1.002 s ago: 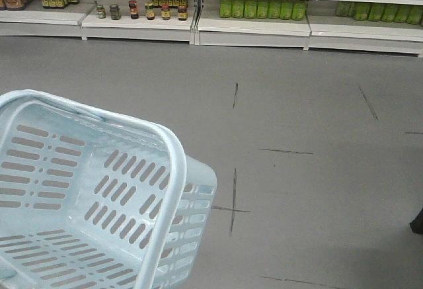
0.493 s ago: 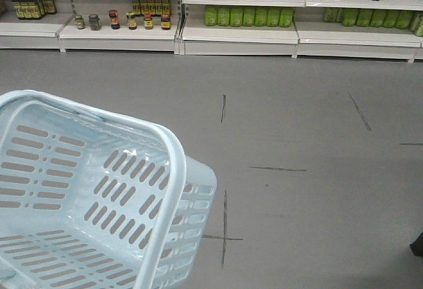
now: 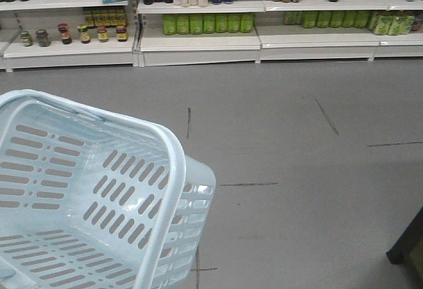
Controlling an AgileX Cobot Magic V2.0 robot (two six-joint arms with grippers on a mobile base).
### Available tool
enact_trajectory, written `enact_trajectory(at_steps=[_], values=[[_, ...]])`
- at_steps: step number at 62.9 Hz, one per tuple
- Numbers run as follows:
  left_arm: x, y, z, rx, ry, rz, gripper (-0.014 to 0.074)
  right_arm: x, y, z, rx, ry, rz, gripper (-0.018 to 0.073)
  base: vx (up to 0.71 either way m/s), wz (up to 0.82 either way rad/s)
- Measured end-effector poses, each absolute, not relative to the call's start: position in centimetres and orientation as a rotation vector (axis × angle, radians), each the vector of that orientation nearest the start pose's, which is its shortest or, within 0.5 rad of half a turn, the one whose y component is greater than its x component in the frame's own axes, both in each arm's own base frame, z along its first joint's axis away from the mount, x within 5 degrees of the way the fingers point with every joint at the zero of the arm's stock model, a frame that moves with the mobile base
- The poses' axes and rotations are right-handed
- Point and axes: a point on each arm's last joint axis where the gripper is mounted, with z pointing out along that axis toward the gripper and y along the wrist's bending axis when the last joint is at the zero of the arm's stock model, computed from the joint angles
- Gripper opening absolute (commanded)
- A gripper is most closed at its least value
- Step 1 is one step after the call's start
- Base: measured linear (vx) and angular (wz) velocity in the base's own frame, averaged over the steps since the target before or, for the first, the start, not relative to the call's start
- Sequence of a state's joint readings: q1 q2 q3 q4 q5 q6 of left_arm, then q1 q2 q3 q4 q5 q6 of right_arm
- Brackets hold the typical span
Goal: Pick three apples into basket with both arms
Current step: 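Drive the base across the floor toward the apple table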
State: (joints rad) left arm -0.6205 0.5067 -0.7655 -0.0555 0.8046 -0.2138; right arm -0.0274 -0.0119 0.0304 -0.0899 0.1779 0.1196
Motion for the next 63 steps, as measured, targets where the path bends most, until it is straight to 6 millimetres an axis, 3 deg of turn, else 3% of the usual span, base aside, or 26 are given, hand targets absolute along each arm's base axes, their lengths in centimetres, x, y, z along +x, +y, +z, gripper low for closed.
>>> enact_trajectory(at_steps=[63], values=[[6.44,-5.05,35.93,0.405,2.04,-0.585,-0.0006,5.62,-0.3,18.75,0.061,1.678,-0.01,-0.0008,0.17,-0.56]])
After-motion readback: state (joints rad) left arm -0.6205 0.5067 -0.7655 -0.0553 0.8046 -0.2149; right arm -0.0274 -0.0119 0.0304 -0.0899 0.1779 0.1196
